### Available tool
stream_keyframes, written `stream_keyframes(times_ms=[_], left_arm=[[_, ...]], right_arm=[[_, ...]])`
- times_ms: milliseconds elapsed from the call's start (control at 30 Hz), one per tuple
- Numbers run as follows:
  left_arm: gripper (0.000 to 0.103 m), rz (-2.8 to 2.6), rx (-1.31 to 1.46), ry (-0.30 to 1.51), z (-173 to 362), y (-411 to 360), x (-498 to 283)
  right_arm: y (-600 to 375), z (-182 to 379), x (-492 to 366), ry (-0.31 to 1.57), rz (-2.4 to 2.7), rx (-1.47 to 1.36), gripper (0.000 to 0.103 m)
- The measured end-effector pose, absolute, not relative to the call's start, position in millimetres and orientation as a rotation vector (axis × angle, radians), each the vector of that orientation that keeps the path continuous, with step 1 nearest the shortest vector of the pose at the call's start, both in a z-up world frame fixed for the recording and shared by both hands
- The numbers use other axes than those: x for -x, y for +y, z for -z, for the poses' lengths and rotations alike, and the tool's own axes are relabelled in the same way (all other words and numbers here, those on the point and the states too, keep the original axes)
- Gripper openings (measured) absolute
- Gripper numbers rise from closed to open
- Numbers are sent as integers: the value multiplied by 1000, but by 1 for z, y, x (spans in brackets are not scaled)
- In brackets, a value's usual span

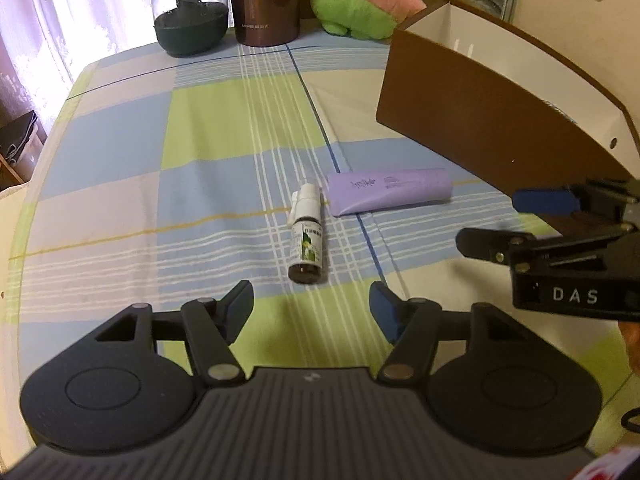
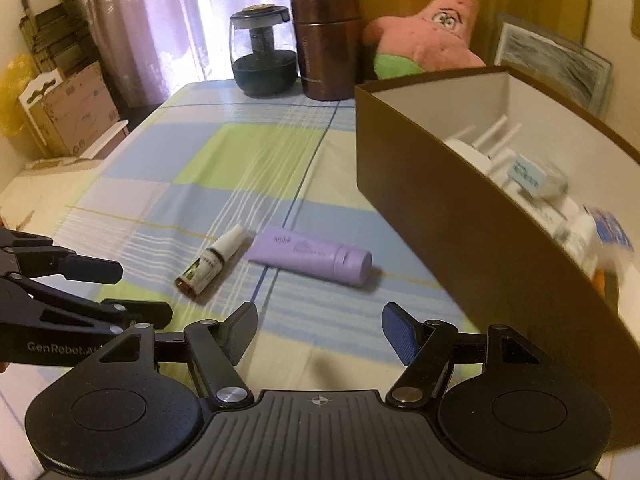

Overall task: Organize rigid objects
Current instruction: 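Grasp the small white-capped spray bottle with the left tool while the right tool grasps the lavender tube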

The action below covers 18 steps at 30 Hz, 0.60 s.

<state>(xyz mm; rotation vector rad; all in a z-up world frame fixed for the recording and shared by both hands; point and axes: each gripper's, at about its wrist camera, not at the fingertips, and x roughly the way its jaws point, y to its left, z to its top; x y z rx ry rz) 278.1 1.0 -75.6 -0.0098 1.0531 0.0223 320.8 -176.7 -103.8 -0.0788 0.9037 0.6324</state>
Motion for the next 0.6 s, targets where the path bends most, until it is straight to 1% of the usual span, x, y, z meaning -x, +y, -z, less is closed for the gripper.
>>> stream_keyframes(times_ms=[133, 167, 233, 600], left_arm=[[60, -33, 5, 1061, 86, 4, -294], [58, -34, 7, 1063, 88, 4, -298], [51, -33, 6, 1065, 93, 5, -306], [48, 8, -27, 1101, 118, 8, -332]], right_arm=[[-162, 112, -337, 862, -668, 167, 67], [-158, 115, -340, 852, -674, 193, 67], [-151, 121, -349, 840, -684, 242, 67], [-125, 148, -380, 828, -807, 440, 67]])
